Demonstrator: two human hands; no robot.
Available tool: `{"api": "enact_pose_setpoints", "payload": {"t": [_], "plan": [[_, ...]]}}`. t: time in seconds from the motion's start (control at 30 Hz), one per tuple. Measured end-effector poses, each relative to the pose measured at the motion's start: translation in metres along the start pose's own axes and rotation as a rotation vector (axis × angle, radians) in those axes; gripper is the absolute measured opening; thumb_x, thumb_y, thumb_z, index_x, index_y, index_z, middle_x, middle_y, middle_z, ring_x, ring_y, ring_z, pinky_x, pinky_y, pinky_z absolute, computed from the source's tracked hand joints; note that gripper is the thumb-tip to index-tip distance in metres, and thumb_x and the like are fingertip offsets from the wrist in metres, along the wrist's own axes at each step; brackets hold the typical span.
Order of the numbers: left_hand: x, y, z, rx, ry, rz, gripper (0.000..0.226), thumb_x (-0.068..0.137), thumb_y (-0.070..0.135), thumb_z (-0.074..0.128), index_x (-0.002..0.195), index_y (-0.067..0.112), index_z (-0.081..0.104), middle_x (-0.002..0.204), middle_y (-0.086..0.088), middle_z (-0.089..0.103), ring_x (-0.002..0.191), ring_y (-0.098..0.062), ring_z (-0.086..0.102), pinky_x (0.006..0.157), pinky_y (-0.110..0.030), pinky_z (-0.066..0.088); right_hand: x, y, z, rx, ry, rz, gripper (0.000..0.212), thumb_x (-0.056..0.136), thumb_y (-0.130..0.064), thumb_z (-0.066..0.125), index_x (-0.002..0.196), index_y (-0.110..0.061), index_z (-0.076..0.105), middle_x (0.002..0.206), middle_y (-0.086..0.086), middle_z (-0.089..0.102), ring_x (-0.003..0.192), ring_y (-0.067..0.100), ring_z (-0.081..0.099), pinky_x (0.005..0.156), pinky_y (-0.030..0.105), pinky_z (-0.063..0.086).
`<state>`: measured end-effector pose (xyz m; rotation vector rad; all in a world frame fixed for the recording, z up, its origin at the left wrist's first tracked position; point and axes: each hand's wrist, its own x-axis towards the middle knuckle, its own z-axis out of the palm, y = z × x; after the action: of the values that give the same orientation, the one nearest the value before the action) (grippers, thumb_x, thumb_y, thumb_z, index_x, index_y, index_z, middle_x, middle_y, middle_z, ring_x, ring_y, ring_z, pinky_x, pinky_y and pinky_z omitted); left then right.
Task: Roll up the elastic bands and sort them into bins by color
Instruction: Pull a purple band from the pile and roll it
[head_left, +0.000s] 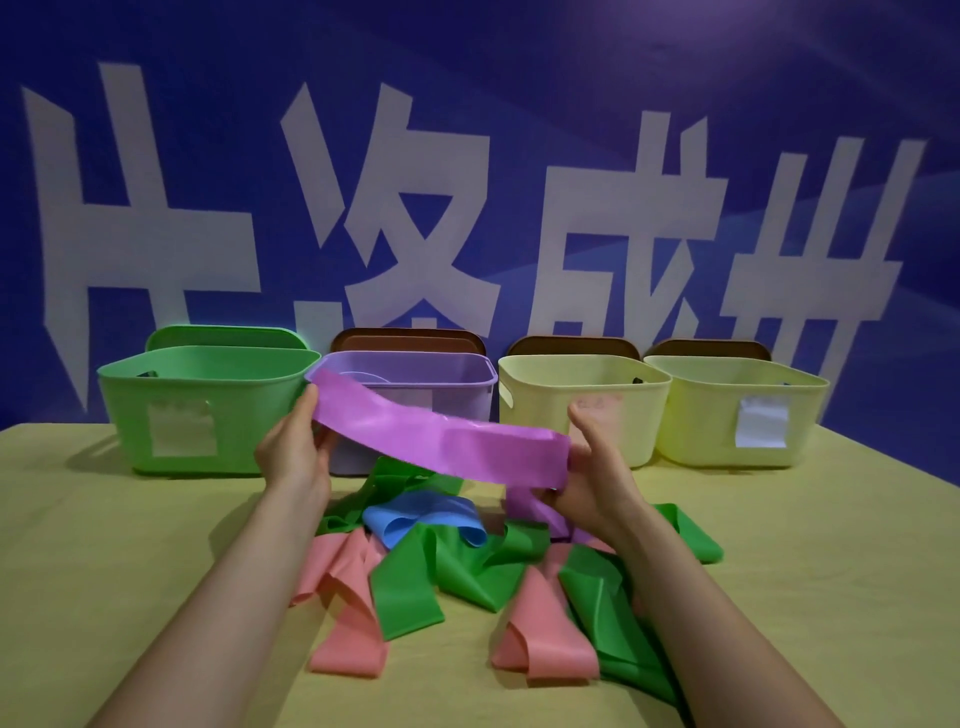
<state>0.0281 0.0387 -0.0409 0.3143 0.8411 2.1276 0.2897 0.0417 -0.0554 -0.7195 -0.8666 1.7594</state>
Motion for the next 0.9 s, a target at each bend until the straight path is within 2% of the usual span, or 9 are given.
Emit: {"api": "enact_pose_setpoints", "payload": {"t": [0.07,0.17,0.33,0.5,0.6,0.7,0.77,0.87,0.9], "plan": [[0.004,0.002,-0.002,-0.033,0.046,-0.022,0.009,0.087,0.01,0.068,0.09,0.008,0.06,0.096,-0.003,0.064,0.087,-0.014,0.063,0.071,-0.026,0.054,-0.001,0.0,-0.003,-0.031,-0.034,-0.016,0.047,0.068,-0.028,0.078,0.102,-0.003,0.057,0.09,0.012,0.061,0.079,0.022,0.06,0.063,0.026,0.055],[0.011,0.001,-0.005,-0.051,0.097,-0.055,0.007,0.09,0.01,0.063,0.089,0.01,0.056,0.103,-0.005,0.062,0.092,-0.018,0.062,0.076,-0.027,0.053,0.004,0.005,-0.007,-0.297,0.029,-0.099,0.013,0.085,-0.004,0.062,0.098,-0.002,0.059,0.082,0.008,0.055,0.069,0.013,0.051,0.066,0.022,0.045],[0.019,-0.001,-0.009,0.055,0.113,0.044,0.016,0.092,0.01,0.057,0.078,0.018,0.055,0.08,0.002,0.058,0.078,-0.015,0.057,0.06,-0.021,0.047,0.008,0.004,-0.02,-0.52,0.317,-0.309,0.012,0.09,-0.016,0.065,0.097,-0.008,0.07,0.072,0.002,0.06,0.064,0.012,0.05,0.058,0.021,0.045],[-0.009,-0.008,0.005,0.341,-0.206,0.271,0.016,0.091,0.02,0.061,0.076,0.023,0.057,0.076,0.004,0.056,0.081,-0.018,0.049,0.068,-0.029,0.038,0.005,0.015,-0.003,-0.888,0.246,-0.314,0.011,0.091,-0.022,0.064,0.09,-0.013,0.07,0.073,0.001,0.062,0.067,0.013,0.056,0.058,0.019,0.047],[-0.046,-0.013,0.02,0.486,-0.476,0.311,0.007,0.088,0.022,0.065,0.082,0.023,0.063,0.08,0.003,0.065,0.081,-0.018,0.057,0.072,-0.033,0.044,-0.003,0.014,0.012,-0.876,0.101,-0.478,0.02,0.092,-0.029,0.062,0.11,-0.022,0.065,0.098,-0.004,0.068,0.088,0.008,0.063,0.072,0.02,0.052],[-0.078,-0.018,0.031,0.474,-0.619,0.287,0.006,0.086,0.017,0.066,0.085,0.023,0.064,0.079,0.007,0.069,0.079,-0.013,0.063,0.069,-0.028,0.049,-0.012,0.014,0.025,-0.817,-0.061,-0.562,0.051,0.084,-0.043,0.068,0.131,-0.028,0.054,0.121,-0.01,0.062,0.111,0.001,0.058,0.089,0.021,0.05],[-0.092,-0.02,0.035,0.438,-0.69,0.268,0.011,0.086,0.013,0.066,0.088,0.022,0.061,0.082,0.005,0.069,0.081,-0.011,0.064,0.07,-0.028,0.052,-0.016,0.018,0.03,-0.777,-0.14,-0.531,0.045,0.08,-0.036,0.069,0.122,-0.025,0.058,0.11,-0.012,0.068,0.103,0.001,0.063,0.082,0.019,0.052],[-0.101,-0.02,0.037,0.428,-0.722,0.277,0.02,0.084,0.009,0.067,0.094,0.021,0.055,0.089,-0.002,0.068,0.084,-0.012,0.063,0.069,-0.025,0.054,-0.02,0.026,0.036,-0.8,-0.132,-0.481,0.006,0.085,-0.021,0.069,0.089,-0.023,0.065,0.076,-0.013,0.072,0.075,0.002,0.066,0.067,0.018,0.053],[-0.101,-0.02,0.037,0.425,-0.717,0.276,0.023,0.084,0.01,0.067,0.097,0.023,0.054,0.092,-0.002,0.069,0.084,-0.012,0.064,0.067,-0.023,0.053,-0.019,0.028,0.035,-0.815,-0.113,-0.494,0.007,0.088,-0.017,0.067,0.083,-0.022,0.065,0.07,-0.013,0.071,0.07,0.0,0.064,0.063,0.017,0.051]]}}
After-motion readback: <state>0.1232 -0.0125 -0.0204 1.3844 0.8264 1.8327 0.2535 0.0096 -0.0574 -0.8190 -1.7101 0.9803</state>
